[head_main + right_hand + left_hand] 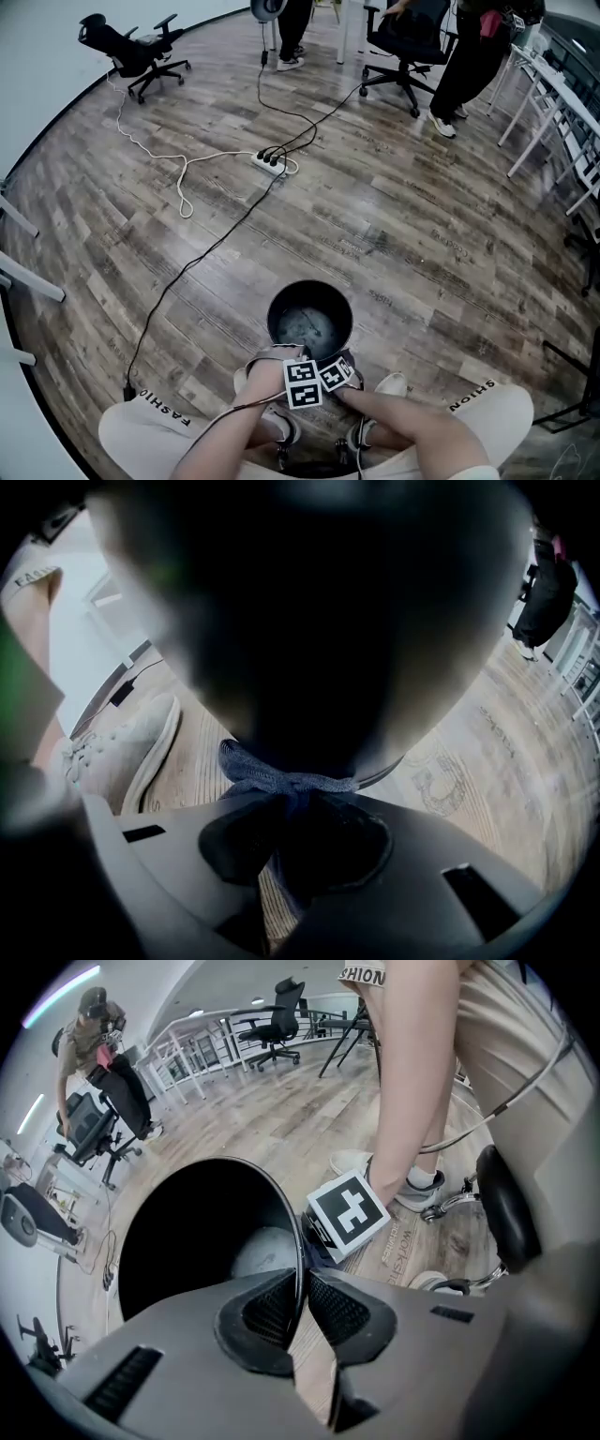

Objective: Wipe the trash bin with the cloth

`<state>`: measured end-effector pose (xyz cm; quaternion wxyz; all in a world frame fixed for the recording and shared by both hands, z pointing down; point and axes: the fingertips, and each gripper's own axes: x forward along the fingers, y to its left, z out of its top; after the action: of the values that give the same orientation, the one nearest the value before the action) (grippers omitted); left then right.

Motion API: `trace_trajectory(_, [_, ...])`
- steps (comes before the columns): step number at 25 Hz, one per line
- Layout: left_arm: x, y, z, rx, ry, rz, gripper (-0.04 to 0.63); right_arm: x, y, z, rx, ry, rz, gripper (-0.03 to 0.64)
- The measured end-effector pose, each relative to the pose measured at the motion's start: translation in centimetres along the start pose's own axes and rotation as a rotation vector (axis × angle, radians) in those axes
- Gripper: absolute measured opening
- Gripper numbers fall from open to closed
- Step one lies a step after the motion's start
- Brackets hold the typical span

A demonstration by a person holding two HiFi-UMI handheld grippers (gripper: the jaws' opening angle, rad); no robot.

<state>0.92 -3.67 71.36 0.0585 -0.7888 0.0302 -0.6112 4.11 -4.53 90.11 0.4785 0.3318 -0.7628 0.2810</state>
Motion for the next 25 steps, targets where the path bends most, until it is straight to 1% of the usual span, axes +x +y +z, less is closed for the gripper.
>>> trace_trajectory(3, [0.2, 0.1, 0.1, -0.021, 0.002, -0.005, 0.054, 0.2, -0.1, 0.0, 0.005, 0.017, 0.029, 0.072])
trace_trajectory(4, [0.2, 0.2, 0.1, -0.029, 0.004, -0.005, 0.054, -0.1, -0.1, 0.0, 0.037, 0.034, 0.039, 0.072])
trace_trajectory(5, [0.2, 0.3, 0.2, -0.038, 0.005, -0.002, 0.054, -0.8, -0.3, -0.2, 0.091, 0.059, 0.034, 0.072])
trace_trajectory(7, [0.1, 0.4, 0.4, -0.049, 0.003, 0.008, 0.055, -3.0, -1.2, -0.5, 0.209, 0.099, -0.015, 0.072])
trace_trajectory(8, [0.1, 0.4, 0.4, -0.049, -0.001, 0.013, 0.057, -4.2, -1.1, -0.1, 0.242, 0.091, -0.019, 0.072])
trace_trajectory(9, [0.1, 0.4, 0.4, -0.042, -0.007, 0.016, 0.057, -5.2, -0.1, 0.9, 0.254, 0.059, 0.014, 0.072])
trace_trajectory(10, [0.1, 0.4, 0.4, -0.029, -0.015, 0.017, 0.057, -5.9, 1.3, 2.2, 0.246, 0.014, 0.069, 0.072])
trace_trajectory(11, [-0.1, 0.3, 0.3, -0.009, -0.021, 0.018, 0.057, -6.8, 2.3, 3.0, 0.225, -0.011, 0.106, 0.072])
trace_trajectory(12, [-0.2, 0.3, 0.1, 0.015, -0.021, 0.017, 0.059, -7.9, 2.6, 3.2, 0.2, -0.004, 0.109, 0.072])
trace_trajectory(13, [-0.4, 0.3, -0.2, 0.042, -0.012, 0.017, 0.086, -9.0, 2.6, 3.3, 0.184, 0.008, 0.104, 0.072])
trace_trajectory(15, [-0.6, 0.3, -1.0, 0.08, 0.008, 0.007, 0.118, -11.0, 3.1, 4.7, 0.176, -0.03, 0.141, 0.072])
trace_trajectory(16, [-0.6, 0.2, -1.4, 0.085, 0.011, -0.003, 0.127, -12.1, 3.4, 5.2, 0.175, -0.042, 0.159, 0.072])
trace_trajectory(18, [-0.5, 0.0, -2.1, 0.085, 0.004, -0.007, 0.132, -14.4, 3.8, 5.7, 0.17, -0.039, 0.183, 0.072])
trace_trajectory(21, [-0.3, 0.5, -2.3, 0.067, -0.007, 0.035, 0.133, -18.1, 4.4, 6.0, 0.162, -0.027, 0.219, 0.072])
trace_trajectory(23, [-0.2, 0.9, -2.3, 0.049, -0.001, 0.054, 0.11, -20.0, 4.7, 6.1, 0.167, -0.03, 0.24, 0.072])
trace_trajectory(25, [-0.2, 1.1, -2.1, 0.037, 0.002, 0.055, 0.11, -21.2, 5.0, 6.4, 0.178, -0.038, 0.254, 0.072])
